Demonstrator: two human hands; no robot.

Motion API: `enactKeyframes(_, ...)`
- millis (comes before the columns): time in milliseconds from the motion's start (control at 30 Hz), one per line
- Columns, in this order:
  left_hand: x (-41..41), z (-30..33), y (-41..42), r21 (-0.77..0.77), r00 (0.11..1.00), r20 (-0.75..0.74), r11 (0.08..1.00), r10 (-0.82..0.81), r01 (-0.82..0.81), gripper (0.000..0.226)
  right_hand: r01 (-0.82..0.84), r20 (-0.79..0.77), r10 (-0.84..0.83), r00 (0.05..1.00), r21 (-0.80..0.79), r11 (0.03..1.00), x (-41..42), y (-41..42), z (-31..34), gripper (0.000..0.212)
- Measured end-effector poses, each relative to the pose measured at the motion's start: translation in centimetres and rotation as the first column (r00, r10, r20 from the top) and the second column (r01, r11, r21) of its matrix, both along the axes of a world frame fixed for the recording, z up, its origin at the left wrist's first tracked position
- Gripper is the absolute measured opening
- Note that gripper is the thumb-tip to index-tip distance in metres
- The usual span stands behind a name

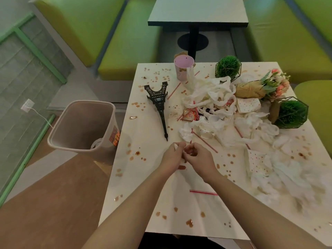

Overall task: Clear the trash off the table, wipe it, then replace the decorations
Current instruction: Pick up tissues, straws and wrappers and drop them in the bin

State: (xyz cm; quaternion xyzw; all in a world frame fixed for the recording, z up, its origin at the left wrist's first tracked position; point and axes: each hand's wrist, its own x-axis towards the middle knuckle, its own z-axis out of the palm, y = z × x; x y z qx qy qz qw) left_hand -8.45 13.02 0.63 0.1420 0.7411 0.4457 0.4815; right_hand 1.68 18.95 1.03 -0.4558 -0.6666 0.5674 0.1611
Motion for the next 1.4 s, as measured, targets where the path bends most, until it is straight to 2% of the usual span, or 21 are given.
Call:
enactKeyframes(100,-1.2,-0.1,0.9,-0.069,0.994,-0.052,0.993,0.094,-0.097,0.038,-0.113,0.093,0.105,0.990,0.090,0.989,-0.8,1.5,-0.3,0.006)
enactKeyframes(233,-2.7,-0.3,1.2,-0.138,0.970,-0.066,0.961,0.234,-0.242,0.041,-0.197,0.187,0.155,0.970,0.229,0.953,-2.7,3.9,-1.1,0.006)
enactKeyframes(367,-3.7,-0.2,1.0,-0.167,0.956,-0.075,0.942,0.282,-0.291,0.045,-0.405,0.426,0.228,0.876,0.390,0.827,-4.7,6.3,-2.3,0.032)
enactKeyframes(500,-4.6,-0.4,1.1,-0.199,0.955,-0.177,0.942,0.237,-0.270,0.060,-0.582,0.620,0.297,0.727,0.325,0.745,-6.1,7.1,-3.2,0.068)
enactKeyframes(567,-4.9,-0.4,1.1,-0.200,0.952,-0.183,0.939,0.245,-0.280,0.063,-0.606,0.658,0.302,0.690,0.297,0.738,-6.4,7.0,-3.2,0.075)
enactKeyframes(733,-5.2,0.0,0.9,-0.193,0.950,-0.192,0.939,0.247,-0.283,0.067,-0.605,0.614,0.335,0.715,0.304,0.736,-6.3,6.9,-4.2,0.068)
enactKeyframes(800,-5.2,0.2,0.8,-0.195,0.953,-0.181,0.940,0.244,-0.278,0.062,-0.613,0.617,0.334,0.713,0.315,0.725,-6.4,6.7,-4.4,0.056)
enactKeyframes(867,-5.2,0.2,0.6,-0.180,0.957,-0.142,0.944,0.254,-0.277,0.059,-0.571,0.579,0.329,0.746,0.304,0.762,-6.4,6.5,-4.4,0.042)
enactKeyframes(967,-5.6,0.1,0.6,-0.151,0.957,-0.106,0.947,0.270,-0.284,0.060,-0.410,0.409,0.287,0.867,0.255,0.876,-6.4,6.0,-4.0,0.029)
enactKeyframes(1067,-6.2,0.7,0.7,-0.100,0.954,-0.119,0.953,0.275,-0.287,0.043,-0.254,0.222,0.212,0.952,0.180,0.950,-7.0,5.3,-3.0,0.023)
enactKeyframes(1167,-7.0,1.6,0.6,0.015,0.953,-0.152,0.964,0.263,-0.264,0.031,-0.164,0.118,0.150,0.982,0.130,0.978,-8.0,4.4,-1.4,0.022)
enactKeyframes(1300,-9.1,4.2,-0.7,0.133,0.962,-0.156,0.970,0.225,-0.205,0.028,-0.123,-0.037,0.122,0.992,-0.004,0.992,-10.2,2.7,1.1,0.021)
enactKeyframes(1400,-11.4,5.7,-2.5,0.219,0.956,-0.193,0.959,0.222,-0.179,0.025,-0.083,-0.112,0.080,0.990,-0.020,0.996,-12.3,0.9,2.7,0.019)
